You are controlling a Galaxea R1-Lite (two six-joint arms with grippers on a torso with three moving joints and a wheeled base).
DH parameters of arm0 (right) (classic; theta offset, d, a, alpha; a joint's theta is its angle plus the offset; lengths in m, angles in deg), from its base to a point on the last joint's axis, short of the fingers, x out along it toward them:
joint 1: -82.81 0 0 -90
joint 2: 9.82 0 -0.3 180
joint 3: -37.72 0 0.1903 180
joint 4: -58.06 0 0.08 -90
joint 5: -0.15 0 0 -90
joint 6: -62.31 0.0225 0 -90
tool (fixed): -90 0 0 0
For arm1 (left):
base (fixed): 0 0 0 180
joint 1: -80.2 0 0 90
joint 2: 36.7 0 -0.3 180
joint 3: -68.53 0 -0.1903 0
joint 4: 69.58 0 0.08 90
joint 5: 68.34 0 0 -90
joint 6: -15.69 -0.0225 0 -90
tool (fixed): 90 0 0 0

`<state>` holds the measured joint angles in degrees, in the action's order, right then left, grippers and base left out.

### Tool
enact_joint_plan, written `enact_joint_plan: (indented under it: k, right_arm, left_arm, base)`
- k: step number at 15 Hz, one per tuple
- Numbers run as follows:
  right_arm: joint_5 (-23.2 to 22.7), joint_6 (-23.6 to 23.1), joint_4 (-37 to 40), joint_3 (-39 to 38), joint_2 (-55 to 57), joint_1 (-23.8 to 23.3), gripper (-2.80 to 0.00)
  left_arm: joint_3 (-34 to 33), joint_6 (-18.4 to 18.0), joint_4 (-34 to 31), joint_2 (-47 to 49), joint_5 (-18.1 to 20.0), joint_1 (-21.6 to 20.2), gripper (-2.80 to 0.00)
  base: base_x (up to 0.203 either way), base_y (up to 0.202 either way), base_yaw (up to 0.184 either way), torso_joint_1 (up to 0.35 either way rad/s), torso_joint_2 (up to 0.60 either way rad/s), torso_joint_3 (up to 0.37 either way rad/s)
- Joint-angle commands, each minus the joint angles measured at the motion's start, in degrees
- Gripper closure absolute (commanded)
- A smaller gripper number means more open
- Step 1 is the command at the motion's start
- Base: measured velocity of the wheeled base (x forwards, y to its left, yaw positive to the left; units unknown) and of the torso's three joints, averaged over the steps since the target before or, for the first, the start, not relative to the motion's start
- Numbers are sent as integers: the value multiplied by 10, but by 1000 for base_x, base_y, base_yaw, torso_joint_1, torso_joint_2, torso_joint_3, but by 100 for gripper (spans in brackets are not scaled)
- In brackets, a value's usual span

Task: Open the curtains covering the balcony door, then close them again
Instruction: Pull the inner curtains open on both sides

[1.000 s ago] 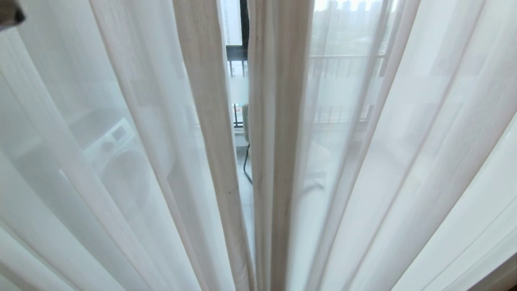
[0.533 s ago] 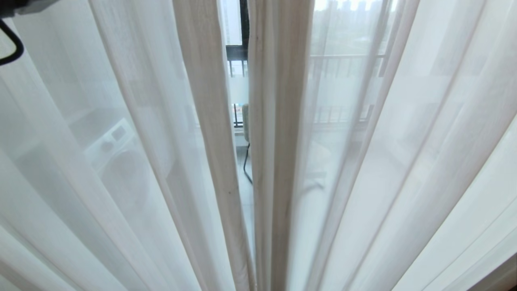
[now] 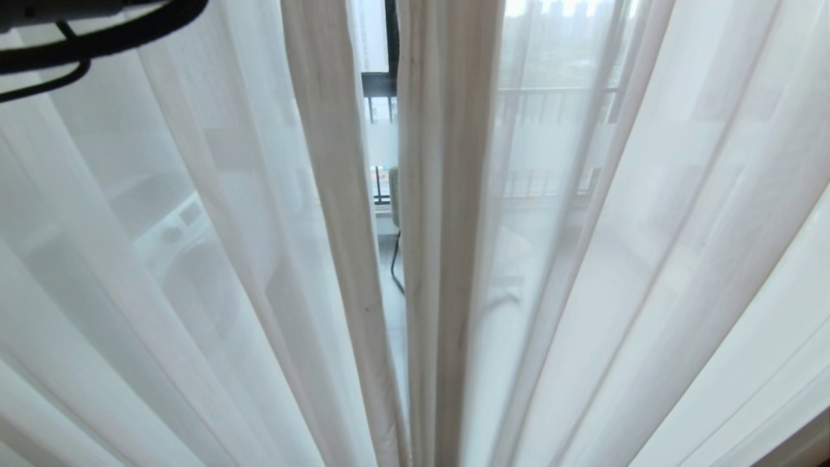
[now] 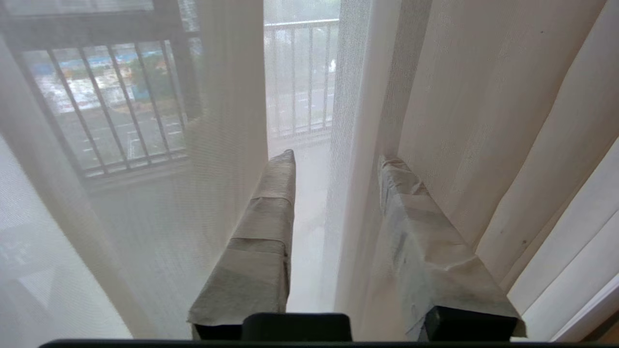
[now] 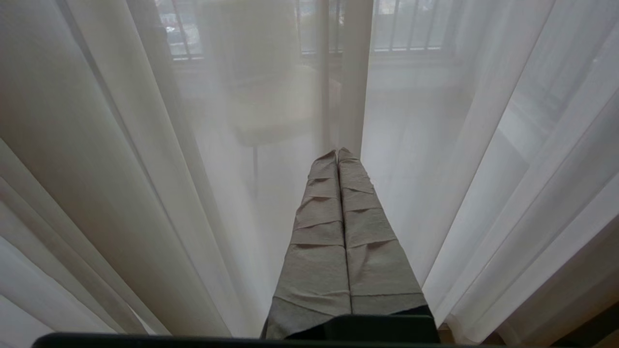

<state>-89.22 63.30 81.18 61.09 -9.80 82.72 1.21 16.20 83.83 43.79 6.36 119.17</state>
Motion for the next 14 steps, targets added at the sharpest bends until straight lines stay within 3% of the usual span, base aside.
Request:
enact_joint_plan:
  k: [1, 7, 14]
  right_arm:
    - [0, 0, 0, 0, 0, 0, 0]
    - [0, 0, 0, 0, 0, 0, 0]
    - [0, 0, 0, 0, 0, 0, 0]
  left_arm:
    - [-1, 0, 0, -5, 0, 3, -280]
    - [-7, 0, -8, -48, -3, 60, -280]
    - [10, 0, -5, -32, -2, 80, -280]
  base:
    - [0, 0, 0, 0, 0, 0]
    - [0, 0, 0, 0, 0, 0]
    - [0, 0, 0, 0, 0, 0]
